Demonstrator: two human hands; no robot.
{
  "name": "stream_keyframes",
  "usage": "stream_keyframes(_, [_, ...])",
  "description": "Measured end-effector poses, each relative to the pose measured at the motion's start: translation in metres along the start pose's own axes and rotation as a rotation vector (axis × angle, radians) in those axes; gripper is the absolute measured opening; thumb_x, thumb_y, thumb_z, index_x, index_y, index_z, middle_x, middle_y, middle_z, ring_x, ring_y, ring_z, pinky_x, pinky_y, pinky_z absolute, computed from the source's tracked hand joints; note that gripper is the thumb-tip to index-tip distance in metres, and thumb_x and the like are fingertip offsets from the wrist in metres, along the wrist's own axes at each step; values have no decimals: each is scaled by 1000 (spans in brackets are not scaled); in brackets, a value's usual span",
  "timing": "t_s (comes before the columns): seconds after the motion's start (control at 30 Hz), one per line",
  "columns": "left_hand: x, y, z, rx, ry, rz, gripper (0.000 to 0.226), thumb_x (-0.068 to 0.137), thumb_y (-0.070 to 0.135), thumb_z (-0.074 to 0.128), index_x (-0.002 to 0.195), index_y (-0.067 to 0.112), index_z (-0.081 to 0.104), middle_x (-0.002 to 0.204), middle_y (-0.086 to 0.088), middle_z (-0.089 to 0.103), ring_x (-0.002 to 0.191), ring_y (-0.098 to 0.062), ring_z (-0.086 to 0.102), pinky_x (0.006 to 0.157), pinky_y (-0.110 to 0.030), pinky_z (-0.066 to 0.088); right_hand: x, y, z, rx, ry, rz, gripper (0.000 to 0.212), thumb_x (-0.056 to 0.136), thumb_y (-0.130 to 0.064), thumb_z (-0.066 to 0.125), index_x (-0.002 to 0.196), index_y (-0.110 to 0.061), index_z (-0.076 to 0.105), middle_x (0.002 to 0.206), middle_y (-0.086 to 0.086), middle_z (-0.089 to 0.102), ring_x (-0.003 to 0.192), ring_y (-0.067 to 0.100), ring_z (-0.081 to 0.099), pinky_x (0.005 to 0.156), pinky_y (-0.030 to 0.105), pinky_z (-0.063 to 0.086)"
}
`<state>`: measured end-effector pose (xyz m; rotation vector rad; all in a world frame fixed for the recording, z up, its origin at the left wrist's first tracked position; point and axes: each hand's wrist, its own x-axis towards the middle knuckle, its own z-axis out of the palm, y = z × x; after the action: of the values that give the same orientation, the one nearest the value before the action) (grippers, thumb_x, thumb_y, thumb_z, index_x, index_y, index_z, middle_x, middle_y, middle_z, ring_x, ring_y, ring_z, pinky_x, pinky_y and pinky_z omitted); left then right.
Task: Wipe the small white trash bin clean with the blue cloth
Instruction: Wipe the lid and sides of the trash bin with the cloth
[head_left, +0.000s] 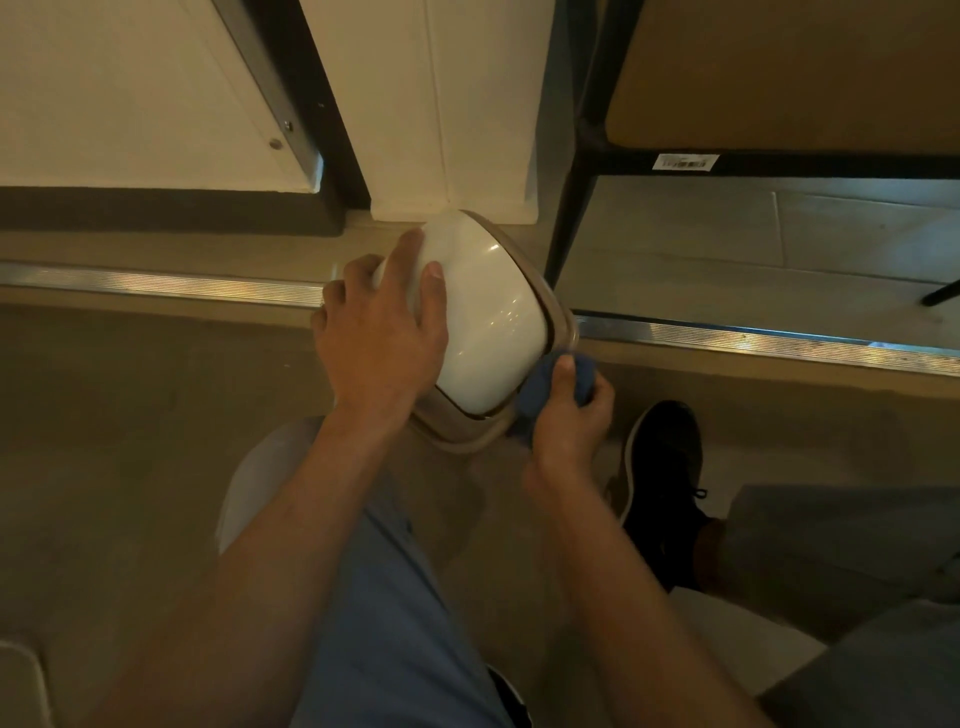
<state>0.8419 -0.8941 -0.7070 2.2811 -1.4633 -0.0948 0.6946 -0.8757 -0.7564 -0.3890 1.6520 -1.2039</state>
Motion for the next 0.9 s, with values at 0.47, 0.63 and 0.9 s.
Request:
stream_keyframes(0.47, [7,-2,-2,-2,1,4,51,101,59,31,147,41,44,137,-7,58,121,-34,55,95,-47,48,47,-42,-7,-240,-285,42,45,97,-42,60,135,-20,52,130,5,62,117,25,61,99,48,53])
stream_keyframes(0.63, [8,-3,-2,-13,20,15,50,101,57,34,145,38,48,134,-6,60,116,-35,57,92,-46,48,12,-19,-20,-241,-241,27,50,98,-43,57,141,-18,50,131,5,62,117,22,61,98,49,54])
stream_keyframes(0.9, [6,-3,-3,-25,0,20,52,101,58,31,146,38,46,139,-6,57,121,-34,54,97,-48,49,80,-95,27,-620,-613,-4,46,101,-40,53,143,-24,46,134,3,56,118,26,54,105,51,46])
